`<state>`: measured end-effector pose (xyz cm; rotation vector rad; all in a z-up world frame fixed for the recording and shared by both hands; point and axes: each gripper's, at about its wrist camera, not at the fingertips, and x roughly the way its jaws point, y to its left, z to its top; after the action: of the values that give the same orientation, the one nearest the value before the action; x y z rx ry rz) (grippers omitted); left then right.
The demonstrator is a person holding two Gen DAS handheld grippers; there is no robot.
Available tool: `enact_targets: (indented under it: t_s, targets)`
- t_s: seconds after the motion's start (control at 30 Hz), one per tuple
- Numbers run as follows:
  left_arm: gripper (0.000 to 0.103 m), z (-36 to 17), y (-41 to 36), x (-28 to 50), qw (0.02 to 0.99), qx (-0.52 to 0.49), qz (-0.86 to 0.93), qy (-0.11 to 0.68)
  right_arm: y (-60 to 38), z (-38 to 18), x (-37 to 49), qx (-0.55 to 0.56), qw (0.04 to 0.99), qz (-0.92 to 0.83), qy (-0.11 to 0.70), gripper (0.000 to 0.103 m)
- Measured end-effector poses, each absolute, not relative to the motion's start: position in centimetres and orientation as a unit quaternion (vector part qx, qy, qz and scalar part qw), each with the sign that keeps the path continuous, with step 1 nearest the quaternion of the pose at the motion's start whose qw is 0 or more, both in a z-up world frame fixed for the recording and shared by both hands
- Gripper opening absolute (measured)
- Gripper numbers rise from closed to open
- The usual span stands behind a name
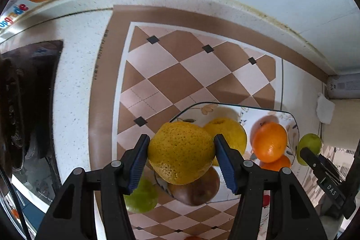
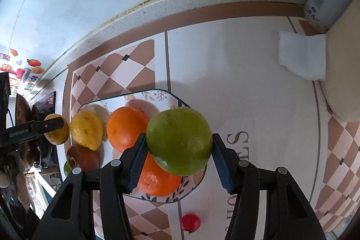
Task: Organize fruits
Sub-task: 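Carry both fruits onto the plate and open both tools, then raise both open tools away from the plate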
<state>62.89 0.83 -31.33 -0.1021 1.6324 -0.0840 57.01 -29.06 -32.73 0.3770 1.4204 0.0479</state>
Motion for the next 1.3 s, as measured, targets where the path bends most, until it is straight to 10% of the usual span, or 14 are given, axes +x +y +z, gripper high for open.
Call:
enact_targets:
  t_s: [0.33,0.47,0.77,1.3]
  targets:
    - [0.057,-33.2,1.7,63.6,0.654,-0.070,-0.041,0.752,-28.4,-34.8,57.8,0.176,0.723,0.024,0.668,0.059]
    - [0.081,-33.6,2.5,63.6,0.641,-0.098,-0.049,0.759,-28.3,-34.7,58.2,0.184,0.721,0.029,0.668,0.078]
    - [0.090,-31.1,3.4,61.8,0.670,-0.089,-0.044,0.736,-26.7,-33.0,57.8,0.149,0.727,0.015,0.670,0.091]
    - [0.091,-24.9,0.8,49.9,0.765,0.002,-0.023,0.643,-22.4,-26.5,48.4,0.062,0.774,-0.033,0.629,0.092]
